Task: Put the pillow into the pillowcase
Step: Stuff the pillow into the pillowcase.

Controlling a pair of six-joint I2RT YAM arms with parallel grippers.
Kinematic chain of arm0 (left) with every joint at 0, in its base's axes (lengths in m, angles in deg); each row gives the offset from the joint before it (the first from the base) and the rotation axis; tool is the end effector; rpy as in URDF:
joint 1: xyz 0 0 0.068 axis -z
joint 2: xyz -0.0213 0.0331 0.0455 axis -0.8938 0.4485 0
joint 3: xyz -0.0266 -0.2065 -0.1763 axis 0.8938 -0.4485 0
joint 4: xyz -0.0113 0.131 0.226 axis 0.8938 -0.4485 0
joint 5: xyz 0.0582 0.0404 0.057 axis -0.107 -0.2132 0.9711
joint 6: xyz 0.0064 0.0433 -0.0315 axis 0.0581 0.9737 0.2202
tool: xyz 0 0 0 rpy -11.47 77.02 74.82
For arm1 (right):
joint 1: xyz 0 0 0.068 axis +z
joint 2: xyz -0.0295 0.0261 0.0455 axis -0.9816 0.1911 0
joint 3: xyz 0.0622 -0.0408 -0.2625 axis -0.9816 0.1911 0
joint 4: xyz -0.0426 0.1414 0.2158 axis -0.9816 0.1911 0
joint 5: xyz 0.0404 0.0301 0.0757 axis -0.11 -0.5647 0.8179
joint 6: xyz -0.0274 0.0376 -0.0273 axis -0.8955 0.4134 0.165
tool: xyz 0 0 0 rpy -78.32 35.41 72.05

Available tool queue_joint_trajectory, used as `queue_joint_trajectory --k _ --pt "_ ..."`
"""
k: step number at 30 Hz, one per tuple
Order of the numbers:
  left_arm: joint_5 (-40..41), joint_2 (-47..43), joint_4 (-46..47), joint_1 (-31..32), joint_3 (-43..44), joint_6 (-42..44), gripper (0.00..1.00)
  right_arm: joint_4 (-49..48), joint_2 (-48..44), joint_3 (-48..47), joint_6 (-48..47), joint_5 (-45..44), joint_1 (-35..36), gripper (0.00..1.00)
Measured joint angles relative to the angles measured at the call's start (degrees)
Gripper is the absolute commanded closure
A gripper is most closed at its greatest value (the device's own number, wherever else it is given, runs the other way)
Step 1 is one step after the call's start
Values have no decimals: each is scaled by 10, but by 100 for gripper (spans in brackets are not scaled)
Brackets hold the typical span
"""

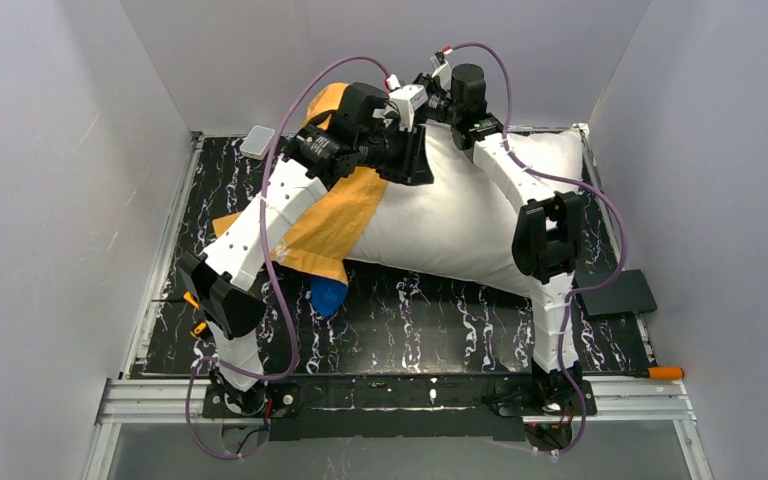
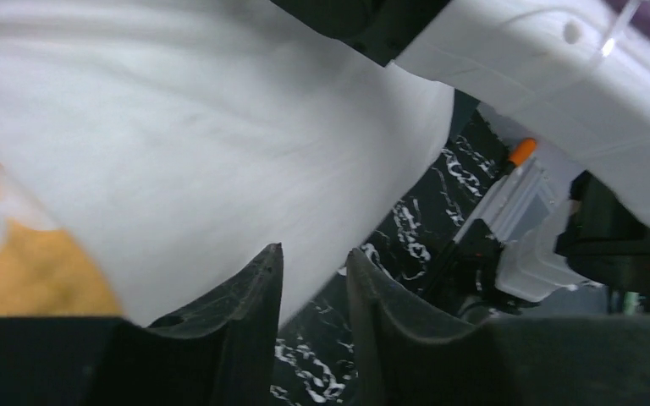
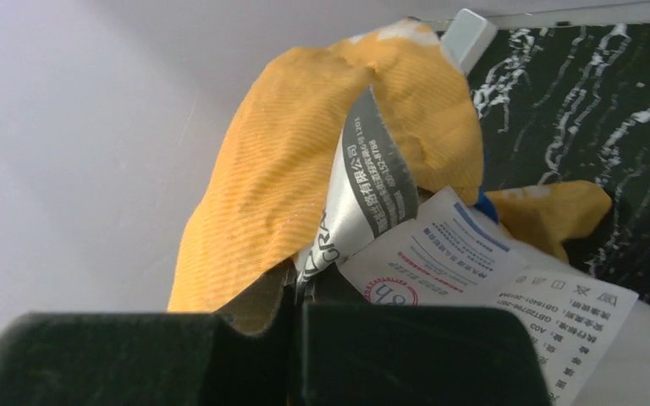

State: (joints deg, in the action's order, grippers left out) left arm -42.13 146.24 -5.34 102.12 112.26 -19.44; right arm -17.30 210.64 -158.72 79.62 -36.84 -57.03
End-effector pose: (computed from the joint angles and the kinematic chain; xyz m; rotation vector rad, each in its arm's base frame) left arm 0.3058 -0.2608 0.4477 0.6289 2.0270 -0.9400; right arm 0.4846 0.2182 0.3561 0.0130 1.8104 1.5604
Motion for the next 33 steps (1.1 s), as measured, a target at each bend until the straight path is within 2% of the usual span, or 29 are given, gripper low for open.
queue_joint_trajectory --k 2,5,7,8,9,12,13,18,21,28,33 --pt "-1 -4 -9 11 0 -8 33 18 3 1 -7 -17 -2 76" --pt "3 -16 -25 17 -4 -18 17 54 1 13 -32 -38 -6 55" --pt "13 -33 -37 5 -17 -25 10 88 -9 28 -59 -50 -13 45" --pt "21 -43 -45 -6 -22 -28 8 111 -19 38 -75 -57 -19 30" --pt "32 -52 -54 -18 -27 -30 5 136 -33 49 -93 -66 -26 23" --pt "75 -78 -80 -54 -39 -33 2 224 -87 74 -152 -96 -55 6" --pt "92 -87 -87 -64 -45 -32 2 253 -107 78 -172 -106 -65 3" --pt "168 -102 -136 -73 -62 -24 2 378 -202 83 -252 -167 -118 2" --pt "186 -99 -171 -76 -93 -38 2 452 -235 70 -288 -195 -134 2" --pt "150 -105 -203 -123 -250 -106 2 603 -247 64 -383 -245 -100 2" --pt "90 -144 -167 -156 -385 -156 2 665 -293 143 -441 -287 -83 2"
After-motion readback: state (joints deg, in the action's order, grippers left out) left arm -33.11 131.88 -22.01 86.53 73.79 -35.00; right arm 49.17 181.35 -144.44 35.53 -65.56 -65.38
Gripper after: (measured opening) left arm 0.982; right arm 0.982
